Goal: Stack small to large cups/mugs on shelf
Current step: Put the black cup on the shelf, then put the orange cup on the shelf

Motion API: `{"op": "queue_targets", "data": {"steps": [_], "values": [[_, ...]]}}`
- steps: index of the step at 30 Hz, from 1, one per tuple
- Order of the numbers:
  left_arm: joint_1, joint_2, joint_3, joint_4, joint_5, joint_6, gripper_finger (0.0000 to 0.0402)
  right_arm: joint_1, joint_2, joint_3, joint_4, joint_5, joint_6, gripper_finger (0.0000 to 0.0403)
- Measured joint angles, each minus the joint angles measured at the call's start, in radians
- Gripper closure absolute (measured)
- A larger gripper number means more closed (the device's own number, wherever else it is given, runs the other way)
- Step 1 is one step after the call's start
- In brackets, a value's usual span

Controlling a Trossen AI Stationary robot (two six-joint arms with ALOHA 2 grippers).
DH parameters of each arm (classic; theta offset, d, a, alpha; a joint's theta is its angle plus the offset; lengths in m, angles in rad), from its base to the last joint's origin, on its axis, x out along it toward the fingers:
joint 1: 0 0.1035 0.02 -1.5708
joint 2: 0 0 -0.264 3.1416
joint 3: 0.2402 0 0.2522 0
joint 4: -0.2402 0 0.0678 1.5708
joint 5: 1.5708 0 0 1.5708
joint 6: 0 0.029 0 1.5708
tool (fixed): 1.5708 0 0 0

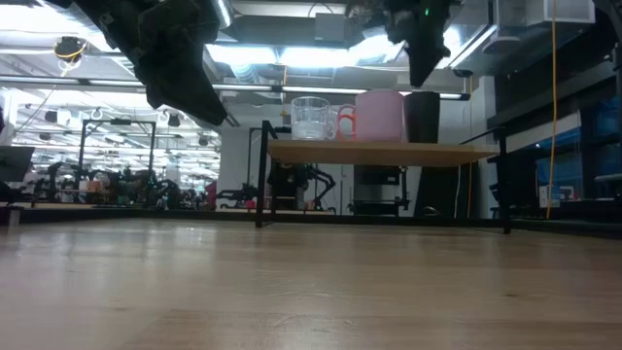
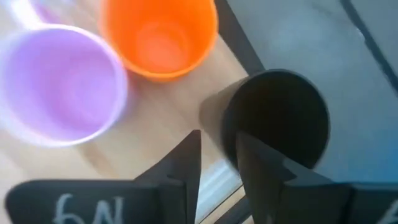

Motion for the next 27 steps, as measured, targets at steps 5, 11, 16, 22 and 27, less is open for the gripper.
{"op": "queue_targets", "data": {"steps": [5,11,16,22,27], "values": [[0.000,0.000,0.000,0.000,0.002,0.000,0.0317,0.029,-0.026,0.156,-0.039,-0.104,0.051,0.0298],[0.000,0.000,0.000,0.000,0.002,0.000,0.0317,0.118,-0.194,0.233,-0.040,-0.298,0.075,0.0306],[0.000,0.000,0.000,-0.001,0.002,0.002,0.0317,0.247,-0.377,0.181,-0.042,-0.303,0.174,0.0312],[0.000,0.000,0.000,-0.001,0.002,0.003,0.0317,0.421,-0.579,0.016,-0.040,-0.333,0.317,0.0312],[0.000,0.000,0.000,-0.002,0.002,0.003,0.0317,0.511,-0.709,-0.192,-0.042,-0.335,0.447,0.0312]]}}
